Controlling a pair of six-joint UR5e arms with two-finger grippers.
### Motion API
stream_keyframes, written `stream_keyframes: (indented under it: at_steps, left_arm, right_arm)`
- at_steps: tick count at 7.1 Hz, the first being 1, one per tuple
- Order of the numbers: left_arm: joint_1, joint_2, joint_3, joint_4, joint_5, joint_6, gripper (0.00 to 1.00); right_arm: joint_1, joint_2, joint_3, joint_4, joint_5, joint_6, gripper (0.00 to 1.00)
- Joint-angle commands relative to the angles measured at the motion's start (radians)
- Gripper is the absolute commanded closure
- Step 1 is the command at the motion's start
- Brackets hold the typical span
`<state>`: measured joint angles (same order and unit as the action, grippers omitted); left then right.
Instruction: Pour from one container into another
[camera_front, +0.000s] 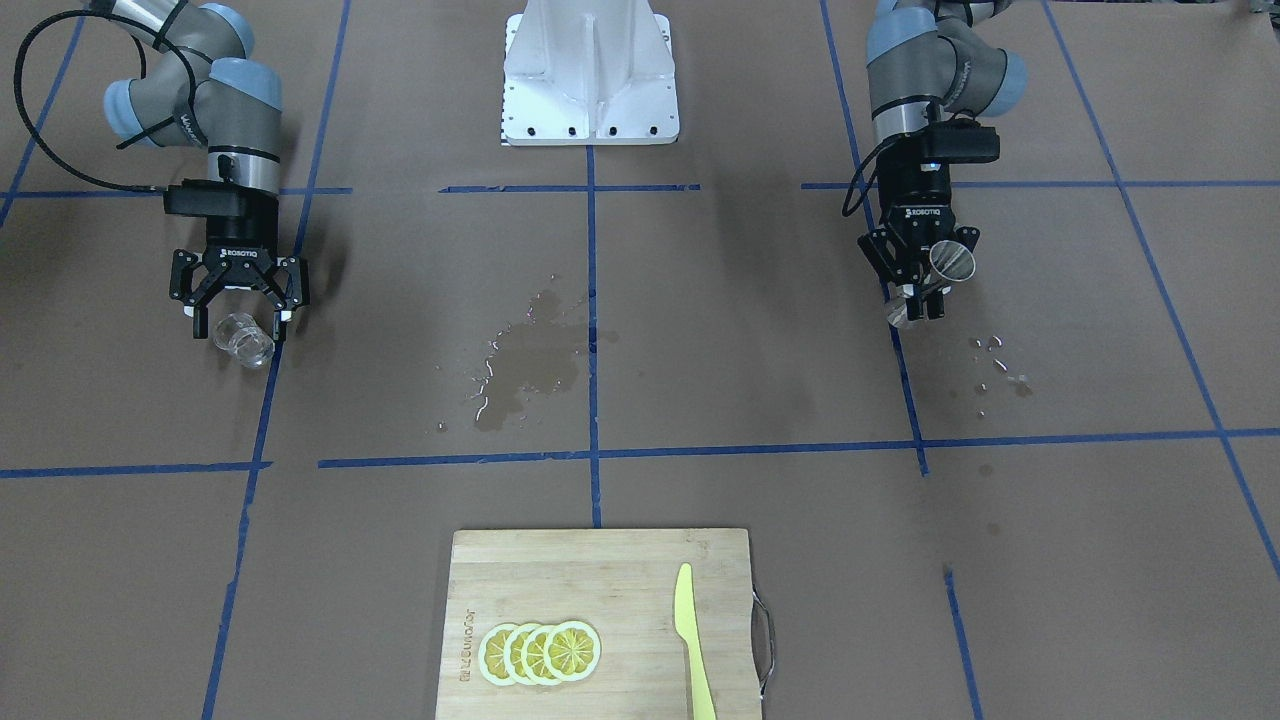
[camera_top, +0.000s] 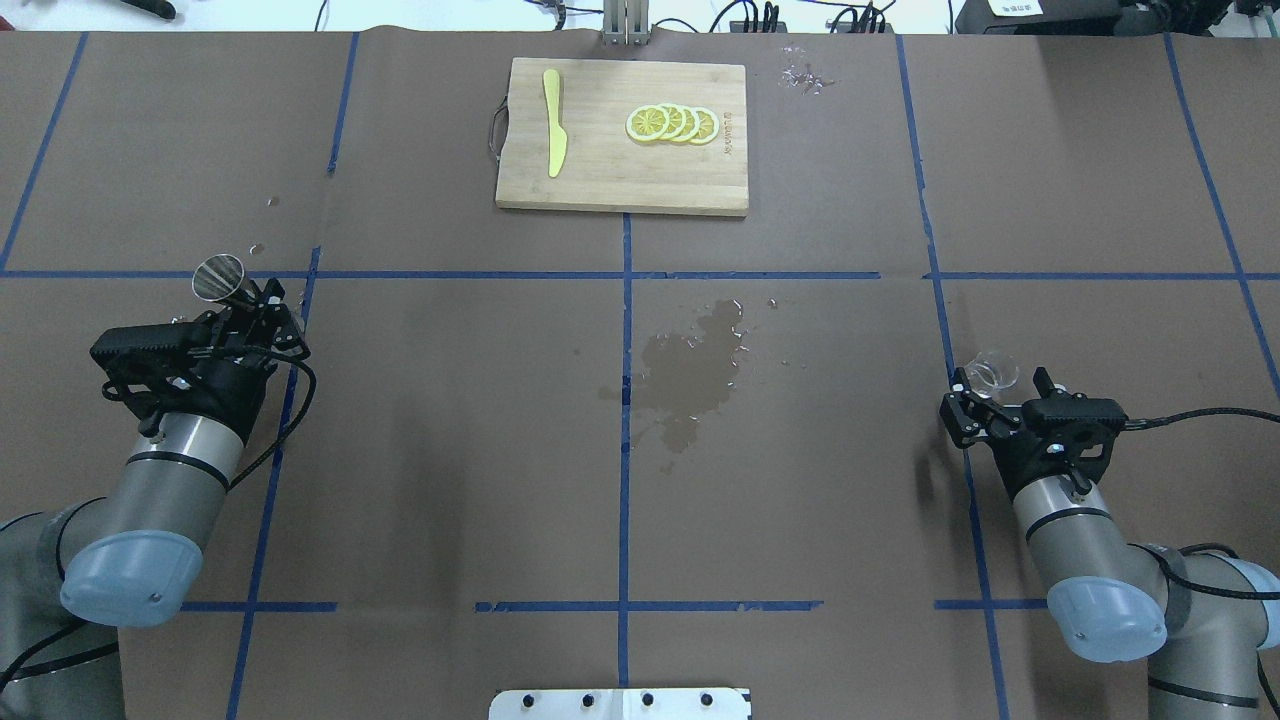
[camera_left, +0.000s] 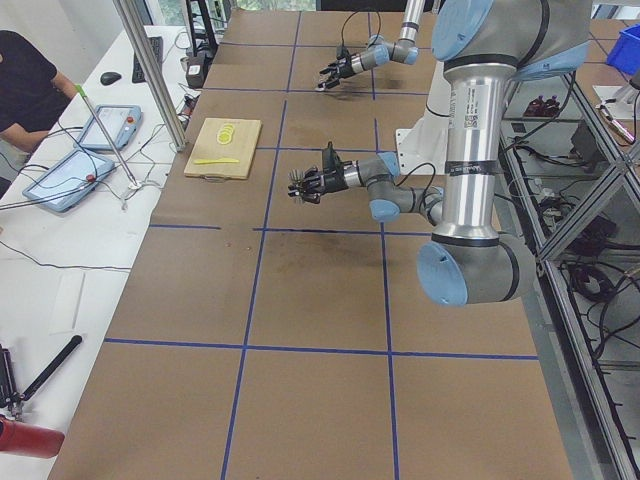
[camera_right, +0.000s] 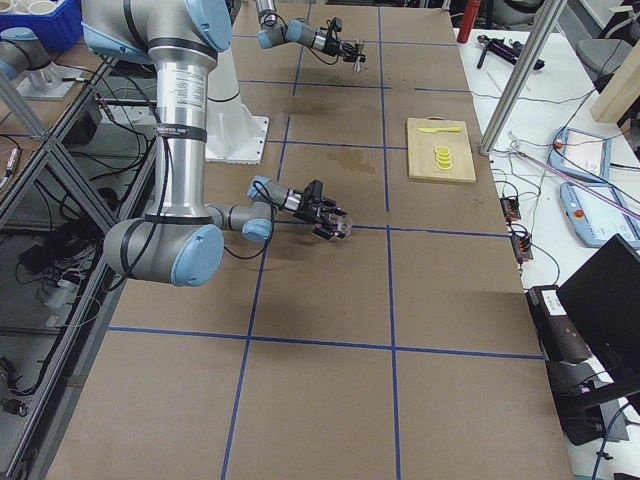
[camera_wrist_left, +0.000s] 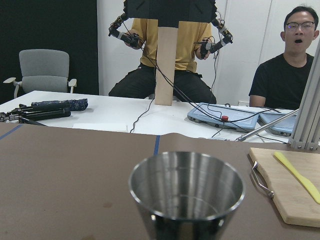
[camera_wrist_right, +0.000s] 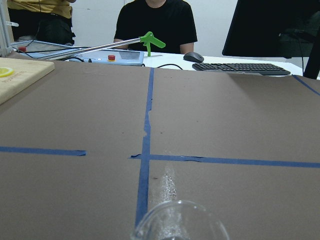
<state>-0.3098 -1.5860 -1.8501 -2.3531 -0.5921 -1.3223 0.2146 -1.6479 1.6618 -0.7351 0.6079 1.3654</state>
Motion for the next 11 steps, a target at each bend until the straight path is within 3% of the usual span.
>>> stream_keyframes:
  at_steps: [1, 4, 5, 6, 8, 9, 10, 11]
  left_arm:
    - [0.0, 0.0, 0.0, 0.0, 0.0, 0.0, 1.0]
    - [-0.002, 0.0, 0.0, 0.0, 0.0, 0.0, 1.0]
    - [0.0, 0.0, 0.0, 0.0, 0.0, 0.0, 1.0]
    - [-0.002, 0.0, 0.0, 0.001, 0.0, 0.006, 1.0]
    - [-0.002, -0.002, 0.0, 0.001, 0.0, 0.012, 1.0]
    - [-0.002, -0.003, 0.0, 0.0, 0.0, 0.012, 1.0]
    - [-0.002, -0.005, 0.0, 0.0, 0.0, 0.012, 1.0]
    - [-0.002, -0.006, 0.0, 0.0, 0.0, 0.012, 1.0]
  right_arm:
    - [0.002, 0.011, -0.011, 0.0, -0.005, 0.0, 0.05]
    - [0.0, 0.011, -0.013, 0.0, -0.005, 0.0, 0.08]
    - [0.0, 0.013, -0.011, 0.002, -0.005, 0.0, 0.15]
    - [0.0, 0.017, -0.011, 0.002, -0.005, 0.0, 0.3]
    - [0.005, 0.017, -0.007, 0.002, -0.002, -0.018, 0.72]
    - [0.008, 0.017, 0.002, 0.002, 0.003, -0.047, 0.86]
    - [0.011, 0.013, 0.031, 0.002, 0.004, -0.083, 1.0]
    - [0.017, 0.007, 0.082, 0.0, 0.019, -0.103, 1.0]
